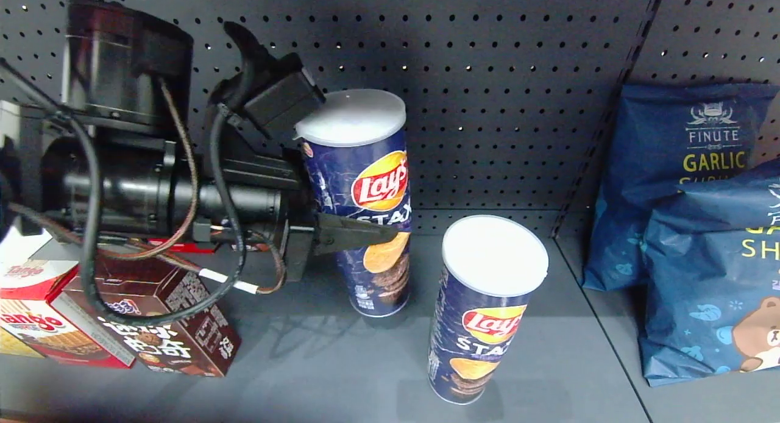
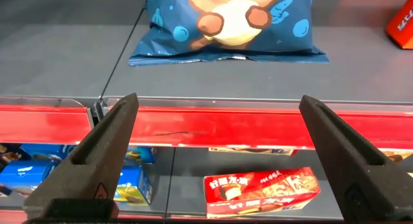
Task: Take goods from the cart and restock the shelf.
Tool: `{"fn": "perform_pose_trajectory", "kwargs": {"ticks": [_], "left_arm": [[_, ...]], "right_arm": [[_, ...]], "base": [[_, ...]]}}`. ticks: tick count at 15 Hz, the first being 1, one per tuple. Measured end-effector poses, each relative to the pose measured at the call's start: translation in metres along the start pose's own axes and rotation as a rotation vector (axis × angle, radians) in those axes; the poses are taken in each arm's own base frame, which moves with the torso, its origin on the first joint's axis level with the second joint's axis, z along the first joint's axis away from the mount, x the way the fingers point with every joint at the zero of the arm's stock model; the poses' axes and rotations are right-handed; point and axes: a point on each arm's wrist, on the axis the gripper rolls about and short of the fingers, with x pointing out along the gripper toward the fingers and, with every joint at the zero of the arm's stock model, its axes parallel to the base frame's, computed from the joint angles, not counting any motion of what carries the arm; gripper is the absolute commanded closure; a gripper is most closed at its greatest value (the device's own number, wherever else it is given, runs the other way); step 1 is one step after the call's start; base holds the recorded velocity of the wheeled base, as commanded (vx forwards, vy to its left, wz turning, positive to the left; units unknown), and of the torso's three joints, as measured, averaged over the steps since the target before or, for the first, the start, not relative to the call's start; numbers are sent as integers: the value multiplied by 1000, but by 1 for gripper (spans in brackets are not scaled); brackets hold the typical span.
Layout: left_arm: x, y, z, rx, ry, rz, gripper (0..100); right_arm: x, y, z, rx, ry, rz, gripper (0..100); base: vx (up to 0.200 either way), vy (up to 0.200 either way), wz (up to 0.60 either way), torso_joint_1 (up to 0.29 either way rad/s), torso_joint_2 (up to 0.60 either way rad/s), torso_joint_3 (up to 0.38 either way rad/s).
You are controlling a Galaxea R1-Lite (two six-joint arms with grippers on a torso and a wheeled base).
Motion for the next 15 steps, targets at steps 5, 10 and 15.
{"fn": "perform_pose_trajectory", "kwargs": {"ticks": [5, 10, 15], "left_arm": [[35, 42, -15, -9, 26, -11, 100], [54, 67, -26, 14, 26, -32, 100], [68, 76, -29, 29, 26, -39, 100]], "right_arm": [[0, 0, 0, 1, 0, 0, 0], [0, 0, 0, 1, 0, 0, 0], [0, 0, 0, 1, 0, 0, 0]], "base": [[0, 0, 0, 0, 0, 0], [0, 0, 0, 0, 0, 0], [0, 0, 0, 0, 0, 0]]}}
